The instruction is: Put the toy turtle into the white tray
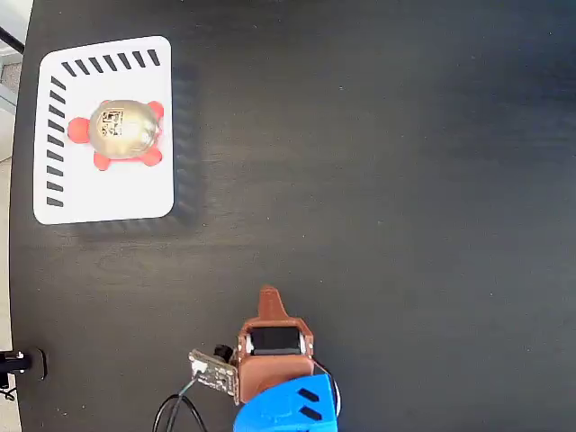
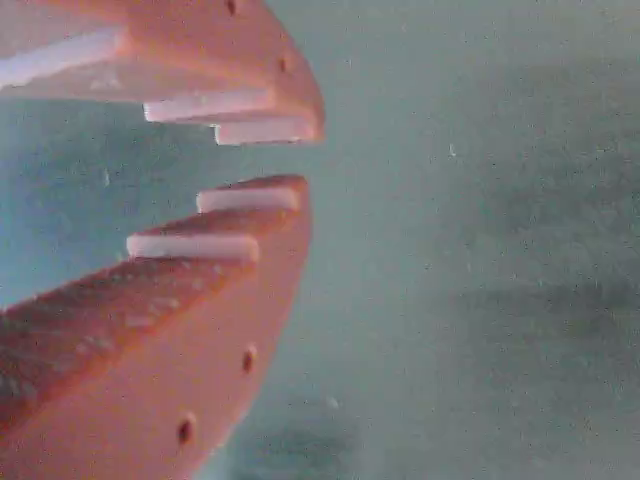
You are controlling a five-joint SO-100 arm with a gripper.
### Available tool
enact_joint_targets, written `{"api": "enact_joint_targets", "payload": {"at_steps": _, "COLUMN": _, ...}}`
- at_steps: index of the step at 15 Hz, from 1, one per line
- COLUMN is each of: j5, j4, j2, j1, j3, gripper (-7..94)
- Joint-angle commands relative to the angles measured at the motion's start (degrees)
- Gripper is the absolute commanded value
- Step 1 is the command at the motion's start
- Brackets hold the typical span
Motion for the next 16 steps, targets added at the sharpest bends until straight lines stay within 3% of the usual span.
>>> {"api": "enact_joint_targets", "payload": {"at_steps": 1, "j5": 0.3, "j4": 0.2, "j2": 1.1, "j1": 0.8, "j3": 1.3, "gripper": 0}}
{"api": "enact_joint_targets", "payload": {"at_steps": 16, "j5": -0.1, "j4": 0.3, "j2": 1.1, "j1": 0.6, "j3": 2.0, "gripper": 0}}
